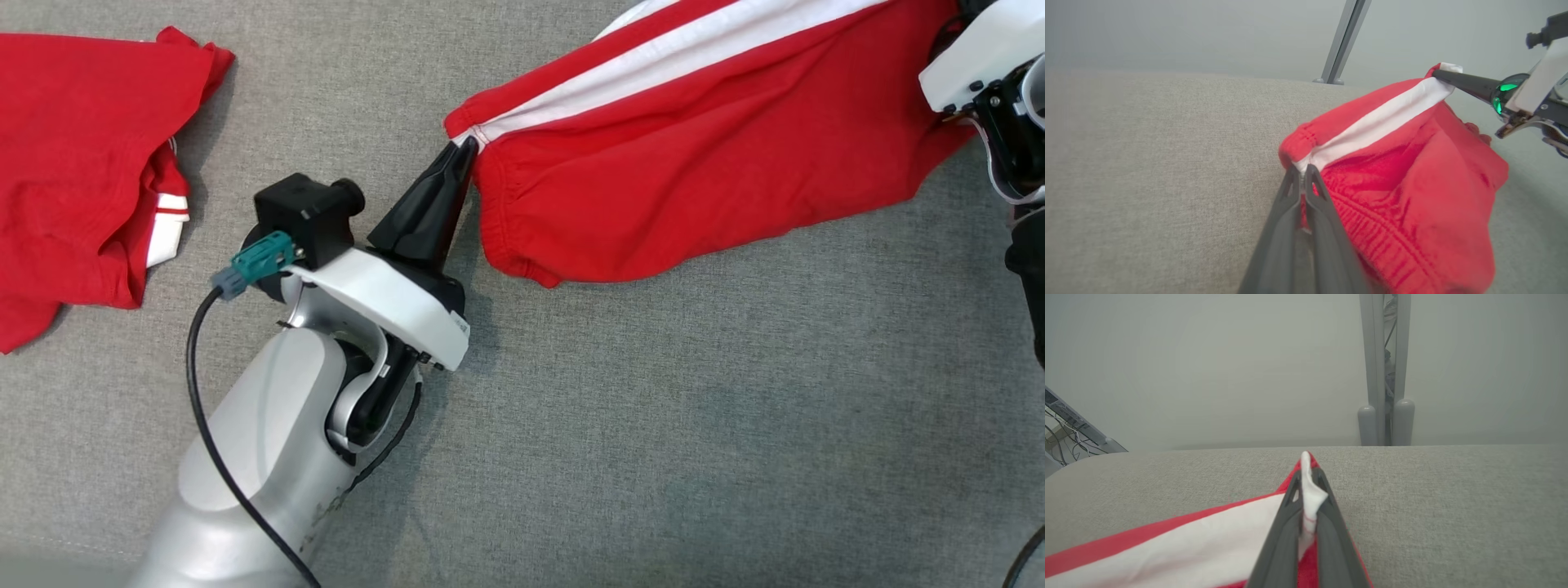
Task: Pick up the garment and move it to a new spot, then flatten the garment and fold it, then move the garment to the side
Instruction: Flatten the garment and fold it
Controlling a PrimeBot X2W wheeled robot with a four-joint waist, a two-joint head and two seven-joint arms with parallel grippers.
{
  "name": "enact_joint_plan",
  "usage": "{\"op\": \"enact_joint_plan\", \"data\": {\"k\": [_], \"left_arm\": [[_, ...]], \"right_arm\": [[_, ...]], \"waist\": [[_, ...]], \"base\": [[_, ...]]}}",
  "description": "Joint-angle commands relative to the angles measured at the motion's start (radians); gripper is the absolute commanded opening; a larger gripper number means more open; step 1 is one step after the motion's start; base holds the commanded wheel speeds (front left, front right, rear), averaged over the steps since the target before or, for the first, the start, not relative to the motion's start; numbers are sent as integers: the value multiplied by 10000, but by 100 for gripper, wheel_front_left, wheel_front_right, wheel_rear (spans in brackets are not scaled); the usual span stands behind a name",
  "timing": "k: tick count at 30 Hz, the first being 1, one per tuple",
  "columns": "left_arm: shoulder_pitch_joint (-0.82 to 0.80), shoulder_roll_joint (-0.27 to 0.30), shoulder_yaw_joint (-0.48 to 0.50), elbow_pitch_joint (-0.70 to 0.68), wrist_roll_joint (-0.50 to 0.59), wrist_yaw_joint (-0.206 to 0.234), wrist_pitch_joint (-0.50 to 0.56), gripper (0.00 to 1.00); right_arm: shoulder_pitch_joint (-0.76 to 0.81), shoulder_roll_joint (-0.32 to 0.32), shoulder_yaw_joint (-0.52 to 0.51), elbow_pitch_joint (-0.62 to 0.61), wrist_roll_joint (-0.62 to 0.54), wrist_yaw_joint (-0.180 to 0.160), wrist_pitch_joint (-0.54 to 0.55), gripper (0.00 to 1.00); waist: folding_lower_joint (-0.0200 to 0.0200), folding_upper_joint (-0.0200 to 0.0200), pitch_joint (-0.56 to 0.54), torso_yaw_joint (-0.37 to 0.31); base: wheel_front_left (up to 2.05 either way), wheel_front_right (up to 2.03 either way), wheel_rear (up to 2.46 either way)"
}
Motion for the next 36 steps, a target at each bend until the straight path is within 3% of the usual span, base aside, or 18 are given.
{"op": "enact_joint_plan", "data": {"k": [1,3,4,5,6,12,18,24,28,36], "left_arm": [[-209,-13,-41,131,-62,-117,26,0],[-330,-77,-140,353,-114,-203,75,6],[-401,-112,-156,421,-120,-249,24,63],[-452,-122,-199,502,-61,-268,-30,100],[-450,-158,-246,585,-78,-307,-51,100],[-169,-24,-142,760,58,-130,-511,100],[505,388,273,302,537,705,-1399,100],[1146,862,922,-409,849,1243,-1755,100],[1623,1181,1404,-845,1144,1539,-1859,100],[2686,1384,2126,-1164,1425,1587,-1878,100]], "right_arm": [[-158,-79,70,299,33,1,-98,0],[-338,-44,291,748,54,1,-157,0],[-444,-26,380,921,102,1,-245,27],[-492,-19,479,1080,132,1,-329,88],[-501,3,587,1224,204,1,-416,100],[-54,36,1136,1476,631,1,-1342,100],[853,-193,1565,1064,610,1,-2766,100],[1763,-257,1285,219,98,1,-3203,100],[2881,-128,432,-1345,-686,1,-3192,100],[5491,459,-729,-3622,-1944,-1,-3197,100]], "waist": [[0,0,-6,6],[0,0,-23,4],[0,0,-27,1],[0,0,-36,-6],[0,0,-56,-25],[0,0,-391,-295],[0,0,-925,-760],[0,0,-1352,-1198],[0,0,-1692,-1482],[0,0,-2370,-1929]], "base": [[0,0,0],[0,0,0],[0,0,0],[0,0,0],[0,0,0],[0,0,0],[0,0,0],[0,0,0],[0,0,0],[0,0,0]]}}
